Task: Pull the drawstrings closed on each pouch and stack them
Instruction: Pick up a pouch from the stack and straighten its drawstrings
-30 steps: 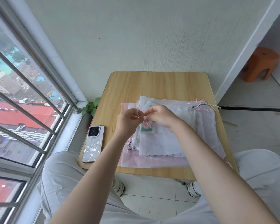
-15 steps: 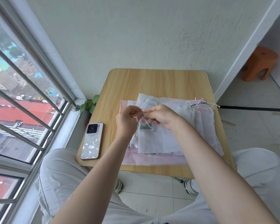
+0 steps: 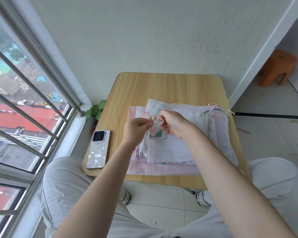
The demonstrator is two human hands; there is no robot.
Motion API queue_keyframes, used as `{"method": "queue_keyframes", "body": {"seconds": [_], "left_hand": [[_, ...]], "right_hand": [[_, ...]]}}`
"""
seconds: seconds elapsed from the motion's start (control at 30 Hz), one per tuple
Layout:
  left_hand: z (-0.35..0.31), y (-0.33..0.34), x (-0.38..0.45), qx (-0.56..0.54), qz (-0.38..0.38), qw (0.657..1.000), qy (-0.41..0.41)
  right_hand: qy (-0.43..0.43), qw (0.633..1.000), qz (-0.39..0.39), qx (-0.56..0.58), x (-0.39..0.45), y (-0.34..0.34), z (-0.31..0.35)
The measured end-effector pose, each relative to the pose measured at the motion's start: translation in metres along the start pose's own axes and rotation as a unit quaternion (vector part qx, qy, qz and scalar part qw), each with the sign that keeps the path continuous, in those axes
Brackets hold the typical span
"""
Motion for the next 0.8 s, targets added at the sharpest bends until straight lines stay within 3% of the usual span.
{"method": "queue_keyframes", "body": {"seconds": [0.1,0.2,0.3,0.37,0.5,0.6,0.7,0.8], "left_hand": [[0.005,0.0,0.001,0.021,0.004,1.0,-0.011],[0.007,0.001,0.001,0.045,0.012,0.999,-0.016],[0.01,-0.001,0.0,0.086,0.008,0.996,-0.027],[0.013,-0.005,0.001,0.111,0.001,0.993,-0.041],[0.011,-0.005,0.004,0.154,0.041,0.986,-0.054],[0.014,-0.001,0.001,0.112,0.11,0.985,-0.07],[0.019,-0.005,-0.001,0.031,0.129,0.987,-0.094],[0.022,-0.011,-0.001,-0.004,0.115,0.988,-0.103]], "right_hand": [[-0.053,0.998,-0.032,0.026,-0.001,-0.006,0.01],[-0.091,0.984,-0.023,0.152,0.001,-0.009,0.015],[-0.087,0.947,0.003,0.309,0.002,-0.01,0.015],[-0.089,0.939,-0.03,0.331,0.004,-0.019,0.014],[-0.124,0.984,-0.081,0.098,0.003,-0.026,0.018],[-0.14,0.984,-0.061,-0.089,-0.002,-0.02,0.022],[-0.151,0.953,-0.023,-0.263,-0.006,-0.012,0.025],[-0.146,0.892,0.014,-0.427,-0.011,0.0,0.021]]}}
Point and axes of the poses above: each hand's wrist, its own x-axis towards the middle knuckle, its own y-axis out of the palm, z = x × y, the point moved 8 cm from there along x, towards the middle knuckle, and after that the axes turned 7 degrees about x, right-handed, at the moved point
